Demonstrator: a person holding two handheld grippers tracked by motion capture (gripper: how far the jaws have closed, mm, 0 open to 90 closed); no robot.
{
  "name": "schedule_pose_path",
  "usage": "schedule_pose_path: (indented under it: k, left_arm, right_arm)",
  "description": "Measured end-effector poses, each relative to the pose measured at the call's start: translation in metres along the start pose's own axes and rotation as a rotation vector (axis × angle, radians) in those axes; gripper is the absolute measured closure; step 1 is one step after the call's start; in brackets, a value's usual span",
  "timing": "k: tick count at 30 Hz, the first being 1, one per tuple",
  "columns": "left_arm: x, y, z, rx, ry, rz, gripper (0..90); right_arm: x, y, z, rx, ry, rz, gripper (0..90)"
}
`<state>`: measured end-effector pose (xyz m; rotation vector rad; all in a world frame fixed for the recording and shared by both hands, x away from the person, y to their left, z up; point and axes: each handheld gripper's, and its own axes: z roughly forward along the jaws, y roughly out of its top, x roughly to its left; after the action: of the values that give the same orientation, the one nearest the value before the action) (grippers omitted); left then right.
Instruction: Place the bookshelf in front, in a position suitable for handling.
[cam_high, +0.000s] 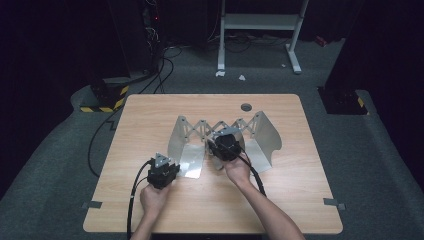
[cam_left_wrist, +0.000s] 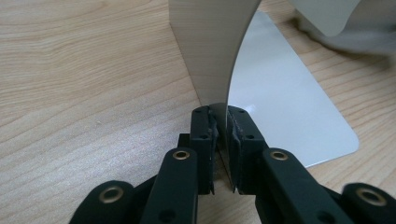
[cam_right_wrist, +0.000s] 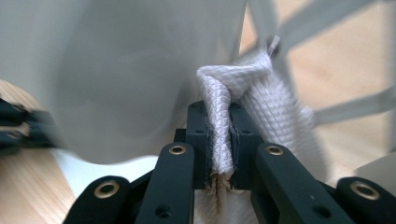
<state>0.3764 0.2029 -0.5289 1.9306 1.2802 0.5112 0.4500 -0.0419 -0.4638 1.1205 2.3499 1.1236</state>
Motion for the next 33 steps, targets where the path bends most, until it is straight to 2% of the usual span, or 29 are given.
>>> schedule_pose_path:
  k: [5,10,12,16,18,21,23,26,28,33]
  left_arm:
    - [0.000,0.000,0.000,0.000,0.000,-0.001,80.9]
    - [0.000,0.000,0.000,0.000,-0.001,-0.002,80.8]
    - [0.000,0.000,0.000,-0.001,-0.002,-0.003,80.8]
    - [0.000,0.000,0.000,-0.001,-0.002,-0.002,80.9]
    - [0.000,0.000,0.000,-0.001,0.000,0.000,80.9]
    - [0.000,0.000,0.000,0.000,-0.002,-0.002,81.0]
    - [0.000,0.000,0.000,0.002,-0.002,-0.002,81.0]
    - [0.000,0.000,0.000,0.000,-0.002,-0.005,81.1]
    - [0.000,0.000,0.000,-0.002,-0.001,-0.004,81.0]
    - [0.000,0.000,0.000,-0.002,-0.001,-0.004,81.1]
  right_arm:
    - [-0.001,-0.010,0.018,0.048,-0.002,0.011,82.0]
    - [-0.014,-0.011,0.022,0.061,-0.029,0.059,82.1]
    - [-0.014,-0.009,0.014,0.042,-0.008,0.069,82.3]
    - [-0.002,0.007,-0.013,-0.054,0.032,0.032,82.4]
    - [0.002,0.018,-0.027,-0.091,0.027,0.013,82.4]
    - [-0.001,0.028,-0.037,-0.119,0.013,0.007,82.5]
    - [-0.006,0.030,-0.040,-0.127,0.003,0.018,82.9]
    - [-0.010,0.035,-0.049,-0.190,-0.005,0.029,83.0]
    - [-0.010,0.040,-0.056,-0.208,0.007,0.038,83.0]
    - [0.001,0.037,-0.054,-0.181,0.034,-0.007,83.0]
